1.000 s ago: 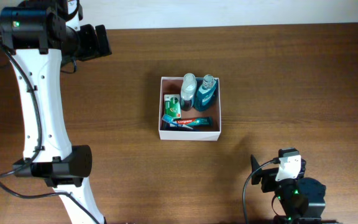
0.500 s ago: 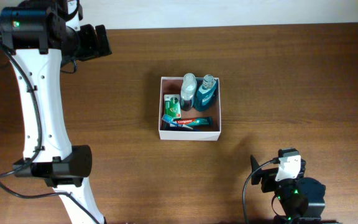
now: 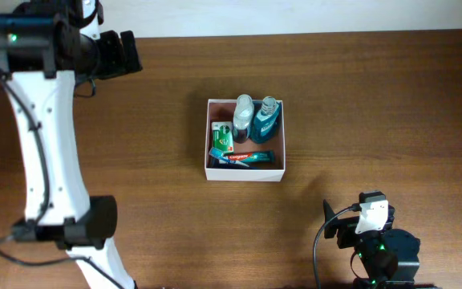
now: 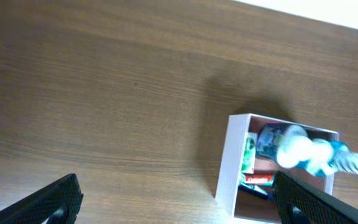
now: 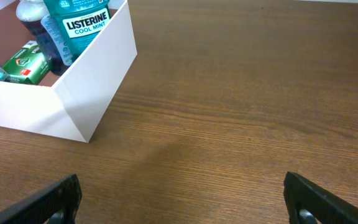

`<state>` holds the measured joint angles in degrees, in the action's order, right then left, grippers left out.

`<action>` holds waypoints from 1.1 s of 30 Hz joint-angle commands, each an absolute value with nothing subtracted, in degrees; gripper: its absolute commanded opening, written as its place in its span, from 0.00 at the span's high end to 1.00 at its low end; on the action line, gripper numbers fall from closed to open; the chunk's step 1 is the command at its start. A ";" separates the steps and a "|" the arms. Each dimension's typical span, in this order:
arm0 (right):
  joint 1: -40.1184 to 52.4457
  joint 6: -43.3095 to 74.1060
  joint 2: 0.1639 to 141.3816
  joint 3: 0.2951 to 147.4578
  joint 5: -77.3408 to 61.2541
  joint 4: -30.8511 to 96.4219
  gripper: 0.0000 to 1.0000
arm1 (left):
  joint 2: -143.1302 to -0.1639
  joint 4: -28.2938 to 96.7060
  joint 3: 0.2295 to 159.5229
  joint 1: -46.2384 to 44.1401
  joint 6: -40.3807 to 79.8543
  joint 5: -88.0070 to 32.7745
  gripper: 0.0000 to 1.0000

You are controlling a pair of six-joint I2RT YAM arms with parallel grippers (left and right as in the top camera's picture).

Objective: Pack container

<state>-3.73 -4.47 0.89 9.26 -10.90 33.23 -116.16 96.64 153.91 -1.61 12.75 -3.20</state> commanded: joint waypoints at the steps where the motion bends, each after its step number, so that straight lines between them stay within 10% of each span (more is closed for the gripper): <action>1: -4.16 -3.99 0.19 8.82 -11.60 32.95 0.01 | -105.47 95.96 149.40 -3.62 10.57 8.21 0.01; 17: -4.16 -3.99 0.19 8.82 -11.60 32.95 0.01 | -54.63 39.79 76.34 -4.08 1.17 9.91 0.01; 33: -4.16 -3.99 0.19 8.82 -11.60 32.95 0.01 | -13.65 19.90 17.41 -4.08 1.26 5.08 0.01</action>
